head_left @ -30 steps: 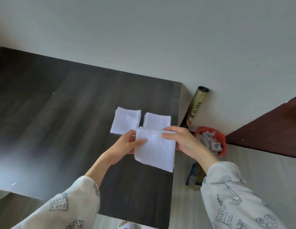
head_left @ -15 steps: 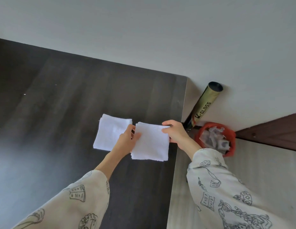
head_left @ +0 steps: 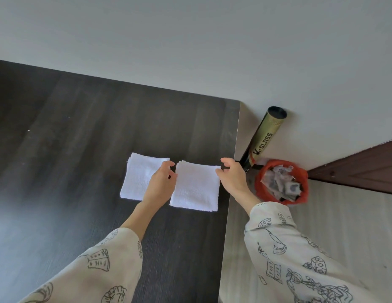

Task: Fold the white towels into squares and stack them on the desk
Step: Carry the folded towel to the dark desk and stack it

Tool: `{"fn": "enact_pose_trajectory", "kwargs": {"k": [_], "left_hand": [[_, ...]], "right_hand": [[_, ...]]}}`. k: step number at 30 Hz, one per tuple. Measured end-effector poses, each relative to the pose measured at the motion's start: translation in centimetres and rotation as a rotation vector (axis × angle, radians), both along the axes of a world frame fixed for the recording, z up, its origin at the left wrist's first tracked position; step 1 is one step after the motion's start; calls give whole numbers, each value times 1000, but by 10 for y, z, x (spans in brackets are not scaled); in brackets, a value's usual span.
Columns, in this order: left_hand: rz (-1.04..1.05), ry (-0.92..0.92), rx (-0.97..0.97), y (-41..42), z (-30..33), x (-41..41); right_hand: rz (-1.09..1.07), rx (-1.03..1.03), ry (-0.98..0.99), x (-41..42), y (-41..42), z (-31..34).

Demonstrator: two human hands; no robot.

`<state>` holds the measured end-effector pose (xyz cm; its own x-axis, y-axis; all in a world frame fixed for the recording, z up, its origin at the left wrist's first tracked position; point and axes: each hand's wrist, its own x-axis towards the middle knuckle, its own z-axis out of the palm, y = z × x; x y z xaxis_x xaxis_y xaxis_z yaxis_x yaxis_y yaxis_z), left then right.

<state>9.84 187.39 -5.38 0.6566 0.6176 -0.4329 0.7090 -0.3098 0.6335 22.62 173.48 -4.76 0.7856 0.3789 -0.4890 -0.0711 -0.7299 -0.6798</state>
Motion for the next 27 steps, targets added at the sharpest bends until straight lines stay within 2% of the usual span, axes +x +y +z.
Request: {"fn": "enact_pose_trajectory", "kwargs": {"k": [8,13,16,21,24,27], "left_hand": [[-113,-133,-39,-44,41,-46],[-242,-244,-136,-114,62,-87],[-439,-259,-159,-173,70,-113],[-966,-173,-152,-295,90,-149],[-1156,-194,-122,-378,100,-165],[-1260,-244,-91,-452,110,-177]], "right_hand": [[-57,76,-24,-49,-65,56],[-253,191,-62,-123,-158,78],[-419,235,-76,-182,-229,86],[-677,221,-106,-274,-367,112],[-880,243,-147,-332,-459,125],[-1011,255,-163,-376,-533,130]]}}
